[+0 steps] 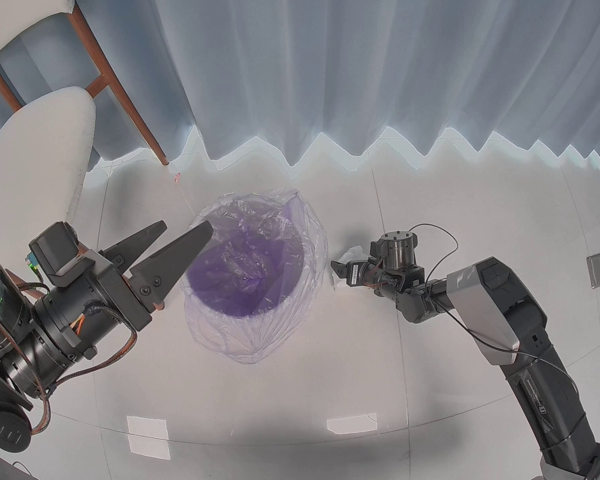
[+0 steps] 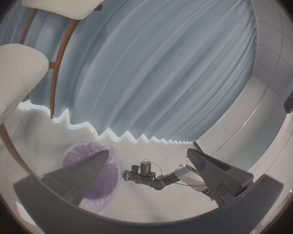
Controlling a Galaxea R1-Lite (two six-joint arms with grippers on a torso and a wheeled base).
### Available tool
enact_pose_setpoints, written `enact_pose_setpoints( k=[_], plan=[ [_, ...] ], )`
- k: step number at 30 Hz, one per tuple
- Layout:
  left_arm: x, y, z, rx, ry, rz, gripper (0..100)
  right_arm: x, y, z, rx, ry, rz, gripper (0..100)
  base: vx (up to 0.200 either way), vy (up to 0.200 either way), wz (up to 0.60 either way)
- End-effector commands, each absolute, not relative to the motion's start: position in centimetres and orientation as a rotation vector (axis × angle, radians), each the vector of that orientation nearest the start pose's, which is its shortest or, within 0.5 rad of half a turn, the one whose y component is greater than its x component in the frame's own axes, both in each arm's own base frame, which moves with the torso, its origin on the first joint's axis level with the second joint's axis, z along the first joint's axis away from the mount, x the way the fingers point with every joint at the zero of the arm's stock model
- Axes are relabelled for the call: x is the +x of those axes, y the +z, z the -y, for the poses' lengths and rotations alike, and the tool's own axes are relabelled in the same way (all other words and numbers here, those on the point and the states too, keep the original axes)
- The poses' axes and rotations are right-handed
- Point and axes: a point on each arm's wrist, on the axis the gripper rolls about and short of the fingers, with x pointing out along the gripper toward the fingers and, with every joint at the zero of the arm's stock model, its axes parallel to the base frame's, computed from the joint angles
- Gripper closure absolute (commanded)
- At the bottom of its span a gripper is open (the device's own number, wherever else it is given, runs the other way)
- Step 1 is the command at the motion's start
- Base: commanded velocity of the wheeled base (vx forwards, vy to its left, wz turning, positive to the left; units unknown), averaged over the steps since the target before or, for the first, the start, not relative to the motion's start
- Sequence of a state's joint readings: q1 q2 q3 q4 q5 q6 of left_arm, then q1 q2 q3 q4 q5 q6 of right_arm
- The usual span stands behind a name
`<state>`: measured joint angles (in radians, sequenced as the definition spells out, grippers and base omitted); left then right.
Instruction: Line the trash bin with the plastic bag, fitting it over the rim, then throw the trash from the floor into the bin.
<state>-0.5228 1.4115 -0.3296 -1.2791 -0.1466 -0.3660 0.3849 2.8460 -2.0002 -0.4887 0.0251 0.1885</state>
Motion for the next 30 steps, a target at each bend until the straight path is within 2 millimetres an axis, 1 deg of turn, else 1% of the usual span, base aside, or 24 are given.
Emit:
enact_pose_setpoints(
  k=[1, 4, 5, 13, 15, 16, 18, 19, 20, 21, 22, 23, 24, 25, 26, 27, 28, 29, 30],
  plan=[
    [17.2, 19.8, 10.3, -0.39, -0.699, 0.075, 0, 51.6, -3.6, -20.5, 0.118, 0.355, -0.399, 0, 0.0, 0.0, 0.0],
    [17.2, 19.8, 10.3, -0.388, -0.699, 0.075, 0, 51.8, -4.0, -20.0, 0.12, 0.343, -0.401, 0, 0.0, 0.0, 0.0],
    [17.2, 19.8, 10.3, -0.388, -0.699, 0.075, 0, 51.9, -4.0, -19.8, 0.121, 0.338, -0.401, 100, 0.0, 0.0, 0.0],
    [17.2, 19.8, 10.3, -0.387, -0.7, 0.079, 0, 51.9, -3.7, -19.8, 0.125, 0.337, -0.395, 100, 0.0, 0.0, 0.0],
    [17.2, 19.9, 10.4, -0.388, -0.705, 0.083, 0, 51.9, -3.1, -19.7, 0.148, 0.314, -0.387, 100, 0.0, 0.0, 0.0],
    [17.2, 20.0, 10.4, -0.389, -0.705, 0.086, 0, 52.0, -2.4, -19.7, 0.167, 0.303, -0.374, 100, 0.0, 0.0, 0.0],
    [17.2, 20.2, 10.5, -0.391, -0.708, 0.099, 0, 52.0, 1.3, -19.7, 0.269, 0.274, -0.317, 100, 0.0, 0.0, 0.0],
    [17.2, 20.3, 10.5, -0.393, -0.71, 0.107, 0, 52.0, 2.8, -19.7, 0.304, 0.271, -0.294, 100, 0.0, 0.0, 0.0],
    [17.2, 20.5, 10.4, -0.396, -0.713, 0.124, 0, 51.3, 5.5, -19.5, 0.378, 0.26, -0.274, 100, 0.0, 0.0, 0.0],
    [17.2, 20.6, 10.4, -0.397, -0.714, 0.131, 0, 50.9, 6.4, -19.4, 0.402, 0.258, -0.268, 100, 0.0, 0.0, 0.0],
    [17.1, 20.8, 10.4, -0.401, -0.719, 0.154, 0, 49.1, 9.8, -18.8, 0.485, 0.258, -0.249, 100, 0.0, 0.0, 0.0],
    [17.1, 20.8, 10.4, -0.403, -0.721, 0.162, 0, 48.3, 10.9, -18.7, 0.509, 0.261, -0.248, 100, 0.0, 0.0, 0.0],
    [17.0, 20.9, 10.4, -0.403, -0.723, 0.171, 0, 45.8, 13.1, -18.1, 0.547, 0.277, -0.251, 100, 0.0, 0.0, 0.0],
    [16.9, 20.9, 10.4, -0.403, -0.728, 0.172, 0, 45.0, 13.6, -18.0, 0.551, 0.284, -0.254, 100, 0.0, 0.0, 0.0],
    [16.8, 20.8, 10.5, -0.402, -0.734, 0.171, 0, 42.1, 14.7, -17.9, 0.547, 0.322, -0.272, 100, 0.0, 0.0, 0.0],
    [16.8, 20.8, 10.6, -0.403, -0.737, 0.17, 0, 41.4, 14.9, -18.0, 0.544, 0.333, -0.278, 100, 0.0, 0.0, 0.0],
    [16.8, 20.8, 10.6, -0.403, -0.737, 0.17, 0, 41.4, 14.9, -18.0, 0.544, 0.333, -0.278, 100, 0.0, 0.0, 0.0],
    [16.7, 20.9, 10.8, -0.405, -0.748, 0.17, 0, 35.1, 15.1, -18.1, 0.495, 0.437, -0.297, 100, 0.0, 0.0, 0.0],
    [16.7, 20.9, 10.8, -0.405, -0.748, 0.17, 0, 34.8, 15.0, -18.2, 0.49, 0.444, -0.297, 100, 0.0, 0.0, 0.0]
  ],
)
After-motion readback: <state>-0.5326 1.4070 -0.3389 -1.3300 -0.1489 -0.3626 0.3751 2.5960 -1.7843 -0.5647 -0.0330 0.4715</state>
